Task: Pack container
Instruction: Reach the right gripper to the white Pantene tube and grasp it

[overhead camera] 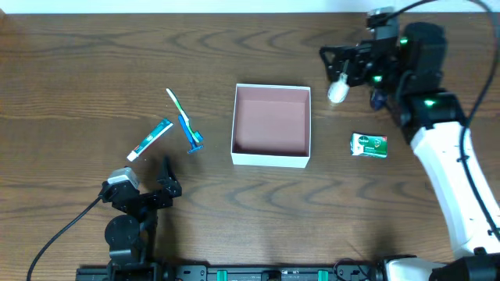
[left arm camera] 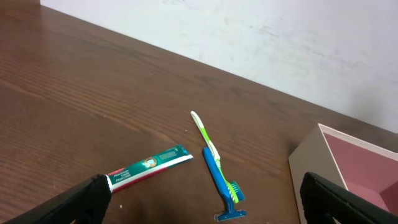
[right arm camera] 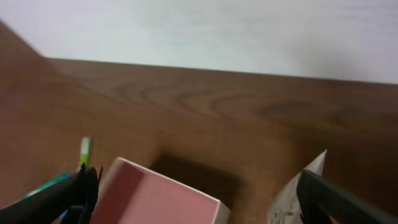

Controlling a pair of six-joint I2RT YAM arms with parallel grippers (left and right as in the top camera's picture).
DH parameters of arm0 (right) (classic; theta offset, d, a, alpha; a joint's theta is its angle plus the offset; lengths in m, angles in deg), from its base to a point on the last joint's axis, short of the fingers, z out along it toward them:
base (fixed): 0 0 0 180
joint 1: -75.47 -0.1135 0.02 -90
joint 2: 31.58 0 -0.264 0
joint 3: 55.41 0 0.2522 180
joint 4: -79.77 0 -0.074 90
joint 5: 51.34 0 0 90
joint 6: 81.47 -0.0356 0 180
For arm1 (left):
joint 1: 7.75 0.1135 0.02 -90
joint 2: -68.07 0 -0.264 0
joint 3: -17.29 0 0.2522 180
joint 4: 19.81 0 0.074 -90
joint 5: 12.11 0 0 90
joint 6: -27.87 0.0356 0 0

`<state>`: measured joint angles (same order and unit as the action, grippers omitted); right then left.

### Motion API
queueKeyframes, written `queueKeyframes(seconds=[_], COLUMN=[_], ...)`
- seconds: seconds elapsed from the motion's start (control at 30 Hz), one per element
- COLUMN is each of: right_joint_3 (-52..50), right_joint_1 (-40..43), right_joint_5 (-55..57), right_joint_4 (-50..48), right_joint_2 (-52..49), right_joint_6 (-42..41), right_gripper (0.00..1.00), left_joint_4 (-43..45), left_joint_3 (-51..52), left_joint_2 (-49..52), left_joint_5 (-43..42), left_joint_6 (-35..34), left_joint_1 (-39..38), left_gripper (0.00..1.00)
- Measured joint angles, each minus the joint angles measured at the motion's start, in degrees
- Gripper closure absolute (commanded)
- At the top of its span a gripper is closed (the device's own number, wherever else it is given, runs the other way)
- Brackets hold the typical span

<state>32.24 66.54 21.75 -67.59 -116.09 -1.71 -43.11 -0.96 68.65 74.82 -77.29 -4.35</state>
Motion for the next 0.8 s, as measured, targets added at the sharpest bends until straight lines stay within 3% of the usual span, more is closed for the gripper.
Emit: queueKeyframes(seconds=[0.17,0.33,0.6,0.7,0.8], right_joint_3=[0.00,0.00,0.00,0.00,0.00], right_joint_1=[-6.21,-6.95,-6.95,-6.93,-6.80], right_joint_5=[15.65,25.03,30.88,31.47,31.78], right_joint_4=[2.34,3.15,2.56,2.56,2.54], right_joint_2=[-1.90,-4.61,-7.10,-8.94,-11.19], right_joint_6=[-2.29,-6.21,-9.79,-10.60,-11.61], right_gripper=[0.01,0.01,0.01,0.12,0.30], left_joint_4=[0.00,0.00,-0.02,0.00,0.00], left_joint_3=[0.00,0.00,0.00,0.00,0.00], left_joint_2=[0.00,0.02,0.02,0.00,0.00], left_joint_5=[0.00,0.00,0.00,0.00,0.00], left_joint_6=[0.00,0.00,0.00,0.00,0.00], left_joint_1=[0.00,0.00,0.00,0.00,0.00], left_gripper=[0.02,0.02,0.02,0.02,0.02])
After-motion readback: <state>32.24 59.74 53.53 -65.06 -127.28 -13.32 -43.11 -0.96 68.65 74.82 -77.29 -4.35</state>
